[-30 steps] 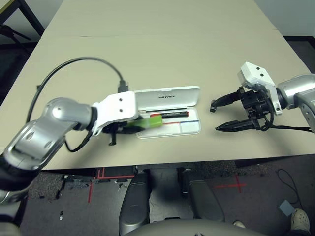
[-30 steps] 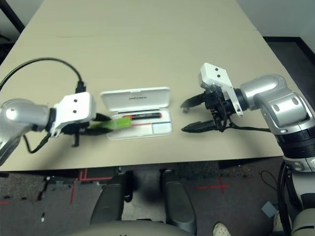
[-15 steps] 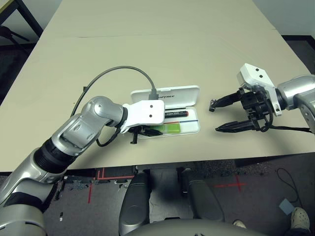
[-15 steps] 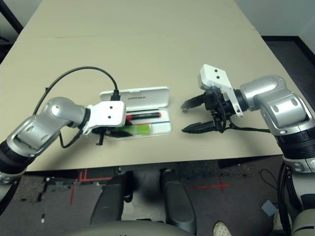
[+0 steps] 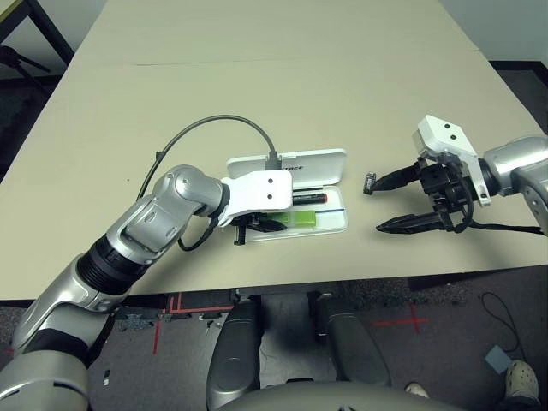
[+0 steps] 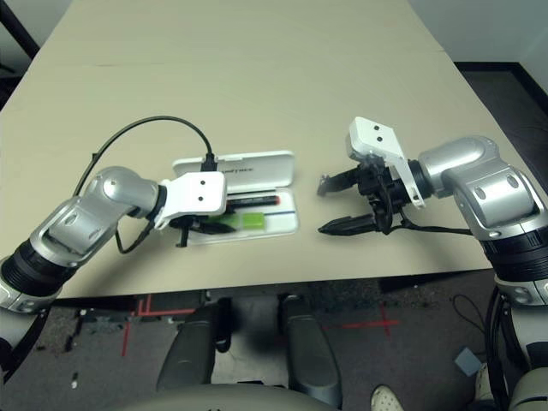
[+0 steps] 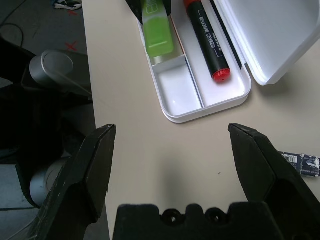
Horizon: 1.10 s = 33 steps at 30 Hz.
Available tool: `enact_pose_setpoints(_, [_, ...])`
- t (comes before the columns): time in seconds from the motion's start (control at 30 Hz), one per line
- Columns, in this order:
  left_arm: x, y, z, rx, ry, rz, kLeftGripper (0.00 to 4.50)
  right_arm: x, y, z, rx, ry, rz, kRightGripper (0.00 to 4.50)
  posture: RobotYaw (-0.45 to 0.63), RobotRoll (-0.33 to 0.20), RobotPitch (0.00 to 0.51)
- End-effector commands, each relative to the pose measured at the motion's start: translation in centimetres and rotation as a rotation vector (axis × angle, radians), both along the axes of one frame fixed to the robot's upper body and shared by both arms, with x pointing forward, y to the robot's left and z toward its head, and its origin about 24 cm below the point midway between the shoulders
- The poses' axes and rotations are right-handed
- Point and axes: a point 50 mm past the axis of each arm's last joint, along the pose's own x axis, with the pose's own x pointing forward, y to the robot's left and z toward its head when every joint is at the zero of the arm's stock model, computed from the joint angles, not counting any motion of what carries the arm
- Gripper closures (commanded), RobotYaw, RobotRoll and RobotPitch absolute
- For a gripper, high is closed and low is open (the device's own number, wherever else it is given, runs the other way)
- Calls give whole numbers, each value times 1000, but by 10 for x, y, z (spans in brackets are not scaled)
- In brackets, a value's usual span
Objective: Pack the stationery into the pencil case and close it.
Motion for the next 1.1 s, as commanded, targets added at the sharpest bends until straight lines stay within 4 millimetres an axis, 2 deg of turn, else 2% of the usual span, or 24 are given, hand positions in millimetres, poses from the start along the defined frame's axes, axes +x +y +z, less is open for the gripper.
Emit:
enact_pose_setpoints(0.03, [-4, 2, 2, 2, 16, -2, 3065, 1, 3, 0, -11, -11, 8, 0, 57, 0, 237])
enact_pose_setpoints(0.3, [-9, 8, 10, -15, 6, 29, 88, 3, 4, -3, -8, -9, 10, 0, 75, 0, 237])
enact_pose_setpoints(0.47, [-13, 15, 21, -54, -13, 32, 36, 5, 1, -3, -9, -10, -5, 0, 72, 0, 235])
enact_pose_setpoints(0.7, [-23, 43, 39, -29, -54, 28, 36, 7, -17, -4, -54, -1, -144, 0, 70, 0, 235])
enact_pose_setpoints(0.8, [-26, 50, 43, -16, -60, 38, 36, 10, -24, 3, -79, 14, -284, 0, 70, 0, 235])
enact_pose_setpoints(0.93, [-28, 56, 41, -8, -61, 60, 36, 23, -35, 16, -44, 34, -677, 0, 49, 0, 228])
enact_pose_setpoints(1.03, [-28, 56, 40, -11, -59, 61, 36, 29, -33, 19, -12, 26, -856, 0, 33, 0, 223])
enact_pose_setpoints(1.1, [-27, 55, 40, -13, -59, 61, 36, 31, -27, 18, 10, 16, -916, 0, 26, 0, 222])
